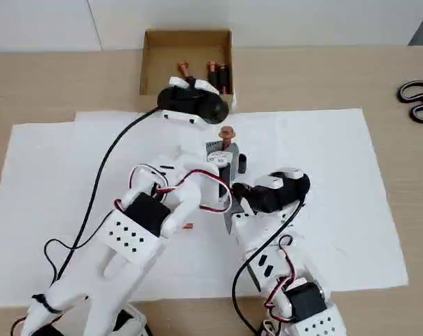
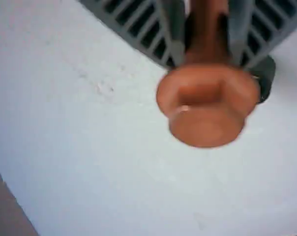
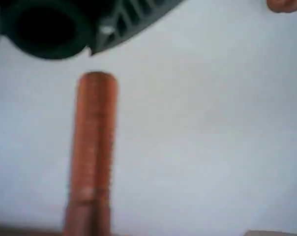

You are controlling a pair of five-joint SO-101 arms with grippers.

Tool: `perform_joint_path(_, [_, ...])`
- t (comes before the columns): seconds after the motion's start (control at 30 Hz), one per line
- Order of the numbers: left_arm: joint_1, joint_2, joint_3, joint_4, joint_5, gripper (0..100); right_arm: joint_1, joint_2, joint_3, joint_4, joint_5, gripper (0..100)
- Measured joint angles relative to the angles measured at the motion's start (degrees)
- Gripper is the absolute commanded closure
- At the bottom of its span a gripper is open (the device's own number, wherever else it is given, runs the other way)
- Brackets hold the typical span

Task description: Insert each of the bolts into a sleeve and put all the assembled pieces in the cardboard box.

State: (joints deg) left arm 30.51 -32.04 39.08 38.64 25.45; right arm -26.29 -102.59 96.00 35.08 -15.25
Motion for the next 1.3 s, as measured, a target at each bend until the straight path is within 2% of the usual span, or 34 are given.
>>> perform_joint_path(1.3, [4.4, 0.3, -3.1, 0.4, -0.1, 100, 0.0, 0.0, 0.0, 0.0, 0.0, 99.5])
